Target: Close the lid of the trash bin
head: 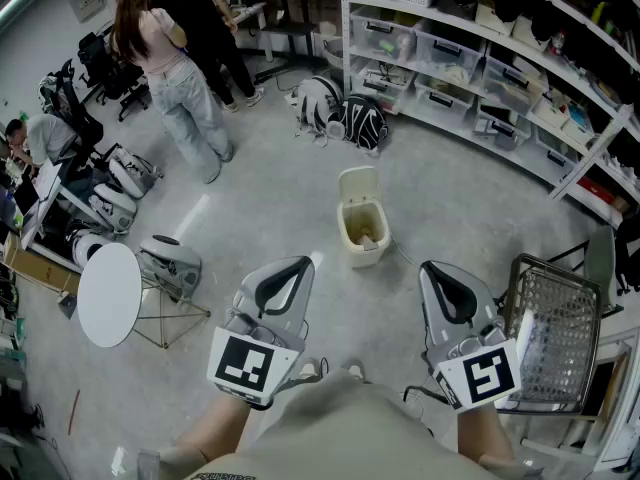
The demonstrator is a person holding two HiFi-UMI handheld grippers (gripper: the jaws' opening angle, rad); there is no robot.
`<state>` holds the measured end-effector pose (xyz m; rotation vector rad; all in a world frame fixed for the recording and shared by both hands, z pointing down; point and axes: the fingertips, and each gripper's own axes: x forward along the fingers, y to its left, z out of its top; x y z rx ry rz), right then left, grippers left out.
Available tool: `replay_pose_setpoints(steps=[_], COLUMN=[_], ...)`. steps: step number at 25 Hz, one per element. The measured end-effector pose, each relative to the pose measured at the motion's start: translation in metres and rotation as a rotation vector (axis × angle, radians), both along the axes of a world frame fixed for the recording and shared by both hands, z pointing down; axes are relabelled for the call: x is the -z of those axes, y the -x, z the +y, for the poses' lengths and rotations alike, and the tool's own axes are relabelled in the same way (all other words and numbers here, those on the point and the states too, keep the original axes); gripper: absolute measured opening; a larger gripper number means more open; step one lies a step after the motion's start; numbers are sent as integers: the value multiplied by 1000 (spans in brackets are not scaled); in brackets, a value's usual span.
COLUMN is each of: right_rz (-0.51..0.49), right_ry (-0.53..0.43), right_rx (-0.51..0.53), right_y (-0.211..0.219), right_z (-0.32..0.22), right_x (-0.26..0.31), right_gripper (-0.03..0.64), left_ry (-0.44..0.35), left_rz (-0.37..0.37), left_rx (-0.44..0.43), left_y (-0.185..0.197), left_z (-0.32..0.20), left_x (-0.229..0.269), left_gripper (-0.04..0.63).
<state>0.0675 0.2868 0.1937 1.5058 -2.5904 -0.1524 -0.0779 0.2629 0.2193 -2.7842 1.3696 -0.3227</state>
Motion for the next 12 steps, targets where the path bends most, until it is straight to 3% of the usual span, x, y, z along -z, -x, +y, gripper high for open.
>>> replay_pose_setpoints(steps=[12], right_rz=[-47], right_ry=[25], right_rx=[24], right_y=[-28], right_z=[1], right_x=[-8], right_gripper=[3], left_ry=[6], left_rz=[10], left_rx=[19], left_y=[-22], left_z=[5], left_x=[-3], left_gripper=[2])
